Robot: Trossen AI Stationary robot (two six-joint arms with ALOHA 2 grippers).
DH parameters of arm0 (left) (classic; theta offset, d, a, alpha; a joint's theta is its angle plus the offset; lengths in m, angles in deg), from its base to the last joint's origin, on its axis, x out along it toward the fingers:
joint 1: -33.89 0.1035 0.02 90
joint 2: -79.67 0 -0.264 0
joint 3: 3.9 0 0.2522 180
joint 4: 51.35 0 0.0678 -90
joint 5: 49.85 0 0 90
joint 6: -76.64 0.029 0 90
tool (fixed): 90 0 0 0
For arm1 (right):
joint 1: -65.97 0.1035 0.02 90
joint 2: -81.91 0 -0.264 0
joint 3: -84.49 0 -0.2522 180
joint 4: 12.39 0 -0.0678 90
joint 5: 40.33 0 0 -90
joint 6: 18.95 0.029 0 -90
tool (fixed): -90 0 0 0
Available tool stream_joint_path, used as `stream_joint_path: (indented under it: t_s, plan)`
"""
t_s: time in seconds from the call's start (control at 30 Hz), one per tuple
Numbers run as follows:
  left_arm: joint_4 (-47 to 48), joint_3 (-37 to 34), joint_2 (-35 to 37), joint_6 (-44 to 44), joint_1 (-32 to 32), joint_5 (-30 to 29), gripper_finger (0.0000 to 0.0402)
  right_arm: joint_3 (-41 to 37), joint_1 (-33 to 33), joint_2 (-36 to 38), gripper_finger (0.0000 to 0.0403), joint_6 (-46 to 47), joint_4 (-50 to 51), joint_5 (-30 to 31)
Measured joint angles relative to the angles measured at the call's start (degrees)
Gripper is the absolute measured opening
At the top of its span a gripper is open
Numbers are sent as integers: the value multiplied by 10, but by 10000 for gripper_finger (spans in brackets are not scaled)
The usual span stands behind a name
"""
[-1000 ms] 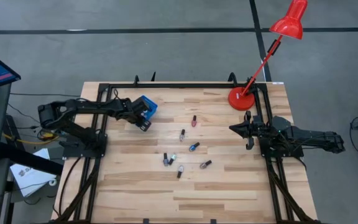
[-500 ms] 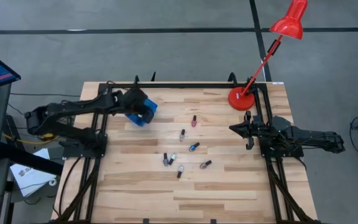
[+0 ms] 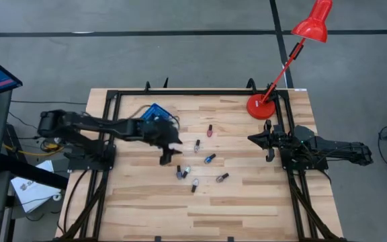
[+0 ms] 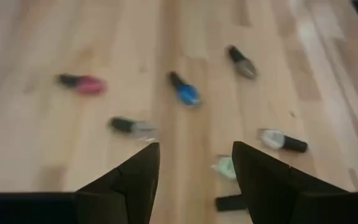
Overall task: Pick & Place Nail Polish
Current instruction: Put the purple nail polish bottle into the blue bin
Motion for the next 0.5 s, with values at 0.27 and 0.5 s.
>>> stream_joint_path:
  t_s: [0.27, 0.5]
  plan:
    - [-43, 0, -123, 92, -18, 112, 199, 0, 0, 0, 0, 0, 0, 0]
    - [-51, 0, -172, 187, -36, 142, 200, 0, 0, 0, 0, 0, 0, 0]
